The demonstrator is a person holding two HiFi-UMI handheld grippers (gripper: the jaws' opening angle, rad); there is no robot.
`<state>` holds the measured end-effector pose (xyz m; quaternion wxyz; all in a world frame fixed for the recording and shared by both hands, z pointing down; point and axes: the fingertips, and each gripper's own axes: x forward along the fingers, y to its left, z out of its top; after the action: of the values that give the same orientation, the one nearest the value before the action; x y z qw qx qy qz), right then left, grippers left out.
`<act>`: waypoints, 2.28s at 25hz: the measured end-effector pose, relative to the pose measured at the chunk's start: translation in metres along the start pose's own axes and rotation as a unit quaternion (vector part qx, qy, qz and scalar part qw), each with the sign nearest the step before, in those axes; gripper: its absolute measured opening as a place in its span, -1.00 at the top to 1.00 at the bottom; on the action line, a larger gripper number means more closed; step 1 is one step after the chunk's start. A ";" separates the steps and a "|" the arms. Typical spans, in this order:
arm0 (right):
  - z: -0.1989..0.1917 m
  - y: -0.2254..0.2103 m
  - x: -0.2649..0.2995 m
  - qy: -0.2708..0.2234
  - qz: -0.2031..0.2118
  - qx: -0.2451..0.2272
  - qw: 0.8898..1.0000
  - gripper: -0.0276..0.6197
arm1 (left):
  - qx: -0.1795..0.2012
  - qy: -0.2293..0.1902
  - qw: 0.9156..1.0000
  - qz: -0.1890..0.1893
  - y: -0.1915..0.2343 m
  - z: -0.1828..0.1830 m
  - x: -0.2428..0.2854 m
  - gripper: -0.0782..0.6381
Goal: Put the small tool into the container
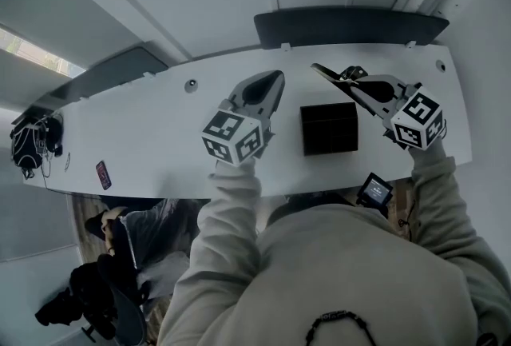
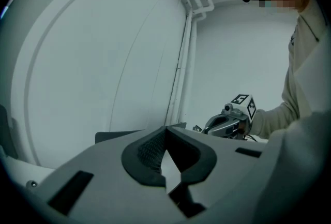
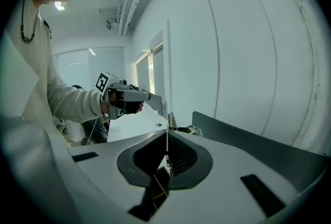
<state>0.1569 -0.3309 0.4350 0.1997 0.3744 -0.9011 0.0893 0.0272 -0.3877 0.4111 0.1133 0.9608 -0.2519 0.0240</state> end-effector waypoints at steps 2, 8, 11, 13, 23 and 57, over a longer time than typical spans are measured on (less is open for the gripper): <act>-0.007 0.000 0.005 0.015 0.004 -0.012 1.000 0.84 | -0.003 0.000 1.000 0.003 0.001 -0.003 -0.003 0.79; -0.021 -0.002 0.017 0.034 0.023 -0.020 0.999 0.84 | -0.011 0.002 1.000 0.018 0.003 -0.015 -0.011 0.79; -0.039 0.000 0.025 0.065 0.029 -0.046 0.996 0.84 | -0.020 0.006 1.000 0.022 0.002 -0.023 -0.017 0.79; -0.051 0.002 0.034 0.086 0.037 -0.064 0.994 0.84 | -0.022 0.005 0.999 0.027 0.004 -0.026 -0.023 0.79; -0.101 0.008 0.069 0.143 0.076 -0.068 0.984 0.84 | -0.042 0.013 0.998 0.051 0.008 -0.050 -0.042 0.79; -0.197 0.016 0.098 0.322 0.155 -0.230 0.905 0.84 | -0.078 0.010 0.993 0.093 0.026 -0.068 -0.081 0.79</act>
<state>0.1401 -0.3209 0.6554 0.5433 0.1242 -0.8299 0.0248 -0.0555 -0.3559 0.4742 0.1874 0.9210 -0.3406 0.0243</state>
